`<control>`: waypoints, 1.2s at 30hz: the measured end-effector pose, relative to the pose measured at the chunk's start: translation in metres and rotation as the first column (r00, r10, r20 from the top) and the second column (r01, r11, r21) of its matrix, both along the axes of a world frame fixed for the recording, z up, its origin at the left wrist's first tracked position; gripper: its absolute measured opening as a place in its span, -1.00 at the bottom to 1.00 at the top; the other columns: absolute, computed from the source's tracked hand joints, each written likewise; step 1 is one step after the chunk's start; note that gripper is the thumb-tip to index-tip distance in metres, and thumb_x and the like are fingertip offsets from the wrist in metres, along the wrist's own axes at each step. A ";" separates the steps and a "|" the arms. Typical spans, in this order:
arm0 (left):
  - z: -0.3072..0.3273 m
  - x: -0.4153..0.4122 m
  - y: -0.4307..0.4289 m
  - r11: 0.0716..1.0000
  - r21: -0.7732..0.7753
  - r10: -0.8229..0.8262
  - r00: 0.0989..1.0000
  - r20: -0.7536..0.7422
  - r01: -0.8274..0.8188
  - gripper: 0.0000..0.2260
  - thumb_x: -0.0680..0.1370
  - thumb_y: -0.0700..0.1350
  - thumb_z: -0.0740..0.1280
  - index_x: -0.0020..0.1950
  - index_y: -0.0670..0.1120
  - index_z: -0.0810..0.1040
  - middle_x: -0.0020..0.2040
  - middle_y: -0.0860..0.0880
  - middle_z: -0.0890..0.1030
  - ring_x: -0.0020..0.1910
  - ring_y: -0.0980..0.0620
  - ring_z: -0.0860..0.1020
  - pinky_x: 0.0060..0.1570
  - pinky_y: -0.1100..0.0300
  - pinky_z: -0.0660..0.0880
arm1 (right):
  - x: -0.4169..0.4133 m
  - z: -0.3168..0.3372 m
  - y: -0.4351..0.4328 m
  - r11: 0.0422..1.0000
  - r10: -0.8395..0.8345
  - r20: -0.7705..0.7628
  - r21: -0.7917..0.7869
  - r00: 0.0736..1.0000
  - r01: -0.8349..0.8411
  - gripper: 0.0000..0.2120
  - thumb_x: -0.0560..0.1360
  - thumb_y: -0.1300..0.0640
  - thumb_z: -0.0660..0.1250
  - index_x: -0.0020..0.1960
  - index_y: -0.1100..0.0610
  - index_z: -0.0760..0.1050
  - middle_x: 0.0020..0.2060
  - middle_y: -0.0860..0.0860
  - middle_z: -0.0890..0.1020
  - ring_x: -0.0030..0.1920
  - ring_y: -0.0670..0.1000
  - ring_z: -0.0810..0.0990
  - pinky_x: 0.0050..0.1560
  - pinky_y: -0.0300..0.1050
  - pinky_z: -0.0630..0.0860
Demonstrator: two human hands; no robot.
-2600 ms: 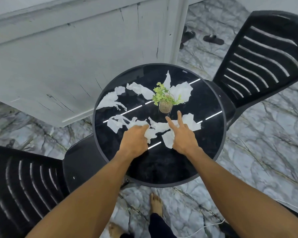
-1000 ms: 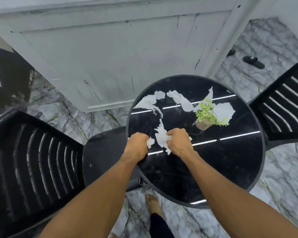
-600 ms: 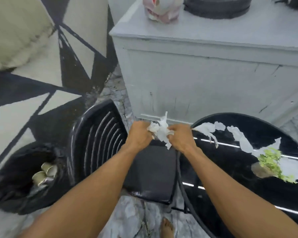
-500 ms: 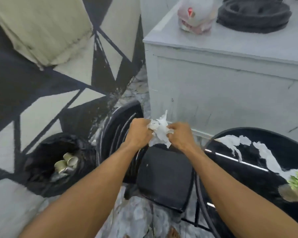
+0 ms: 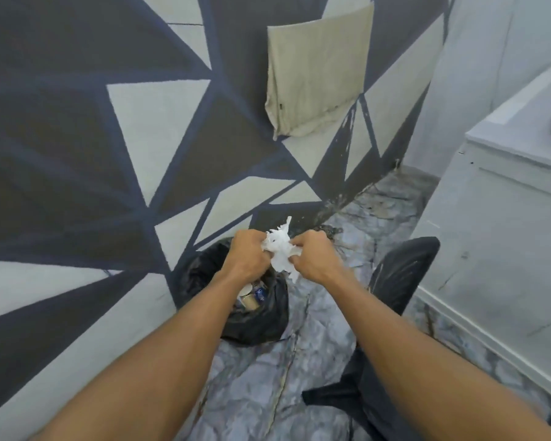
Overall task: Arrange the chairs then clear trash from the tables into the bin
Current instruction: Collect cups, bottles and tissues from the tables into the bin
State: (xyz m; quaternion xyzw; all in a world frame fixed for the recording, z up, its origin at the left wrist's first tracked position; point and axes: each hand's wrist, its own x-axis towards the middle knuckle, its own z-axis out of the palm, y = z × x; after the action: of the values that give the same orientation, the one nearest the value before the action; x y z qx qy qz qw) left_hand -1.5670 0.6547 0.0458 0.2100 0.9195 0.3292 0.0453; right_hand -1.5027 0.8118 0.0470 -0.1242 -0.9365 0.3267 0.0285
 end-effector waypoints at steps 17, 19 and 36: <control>-0.108 -0.152 -0.107 0.954 -0.151 0.289 0.929 0.232 -0.260 -0.81 0.36 -0.25 0.36 -0.43 -0.08 0.47 -0.38 0.01 0.58 -0.34 -0.01 0.57 -0.32 0.12 0.54 | -0.207 -0.119 -0.095 0.975 0.222 0.249 -0.061 0.943 -0.213 -0.63 0.37 0.28 0.42 0.18 0.12 0.64 0.09 0.07 0.69 0.05 0.08 0.64 0.04 -0.19 0.55; -0.125 -0.177 -0.104 0.946 -0.171 0.313 0.909 0.275 -0.275 -0.85 0.35 -0.26 0.36 -0.40 -0.09 0.47 -0.36 0.01 0.57 -0.35 0.01 0.56 -0.36 0.16 0.52 | -0.234 -0.137 -0.092 0.974 0.226 0.278 -0.068 0.934 -0.216 -0.62 0.38 0.28 0.43 0.19 0.13 0.63 0.11 0.06 0.68 0.08 0.08 0.63 0.09 -0.22 0.51; -0.241 -0.241 -0.073 0.973 -0.178 0.219 0.845 0.488 -0.149 -0.77 0.49 -0.23 0.33 0.10 -0.16 0.67 0.02 -0.19 0.68 0.01 -0.22 0.62 0.02 -0.08 0.57 | -0.303 -0.259 -0.074 0.966 0.212 0.531 -0.241 0.821 -0.094 -0.58 0.40 0.29 0.34 0.25 0.10 0.61 0.14 0.09 0.66 0.14 0.09 0.60 0.16 -0.22 0.48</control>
State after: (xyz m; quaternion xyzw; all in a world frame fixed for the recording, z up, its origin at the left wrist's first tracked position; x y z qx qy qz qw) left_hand -1.8081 0.5822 -0.1956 0.0241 0.9113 0.3131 0.2664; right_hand -1.8061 0.7377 -0.2119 -0.1395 -0.8731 0.3723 -0.2822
